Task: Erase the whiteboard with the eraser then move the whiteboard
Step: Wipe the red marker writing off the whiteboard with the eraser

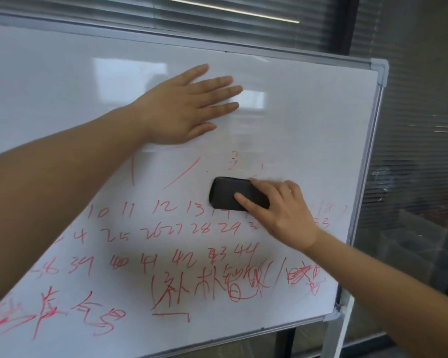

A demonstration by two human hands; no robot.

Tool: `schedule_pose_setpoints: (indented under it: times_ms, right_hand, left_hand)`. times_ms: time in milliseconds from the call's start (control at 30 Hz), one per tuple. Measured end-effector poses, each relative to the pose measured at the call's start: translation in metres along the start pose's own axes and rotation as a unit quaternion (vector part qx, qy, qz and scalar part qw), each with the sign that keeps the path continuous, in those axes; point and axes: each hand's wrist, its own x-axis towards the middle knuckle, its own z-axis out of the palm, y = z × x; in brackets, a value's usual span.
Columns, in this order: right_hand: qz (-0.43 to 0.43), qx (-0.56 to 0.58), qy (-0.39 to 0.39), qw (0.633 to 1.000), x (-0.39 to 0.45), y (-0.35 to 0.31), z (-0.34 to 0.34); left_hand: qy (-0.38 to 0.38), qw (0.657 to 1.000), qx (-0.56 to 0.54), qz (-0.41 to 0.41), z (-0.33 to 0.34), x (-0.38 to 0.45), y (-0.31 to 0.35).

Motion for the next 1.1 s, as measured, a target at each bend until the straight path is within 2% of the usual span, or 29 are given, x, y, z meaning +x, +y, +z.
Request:
schedule_pose_setpoints:
  times_ms: [100,233,467,600,667,900,1100]
  right_hand:
    - [-0.031,-0.016,-0.008,0.999,0.019,0.028,-0.007]
    - [0.016,-0.035,0.024,0.999,0.046,0.056,-0.014]
    - [0.165,-0.022,0.076,0.983,0.057,0.052,-0.008]
    - [0.324,0.023,0.086,0.942,0.059,0.009,0.002]
    - [0.362,0.051,0.082,0.927,0.060,-0.017,0.006]
    - [0.208,0.076,0.024,0.975,0.041,-0.078,0.021]
    - [0.027,0.026,0.043,0.998,0.028,-0.053,0.018]
  left_hand:
    - [0.005,1.000,-0.006,-0.002,-0.001,0.001,0.002]
    - [0.013,1.000,-0.009,-0.001,-0.001,0.000,0.002]
    - [0.011,1.000,-0.010,-0.005,-0.001,0.000,0.004]
    - [0.011,1.000,-0.013,-0.012,-0.001,0.000,0.005]
    - [0.013,1.000,-0.011,-0.013,0.000,0.000,0.005]
    - [0.005,0.999,-0.028,-0.017,-0.001,-0.002,0.003]
    - [0.018,0.999,-0.024,-0.010,-0.001,0.001,0.006]
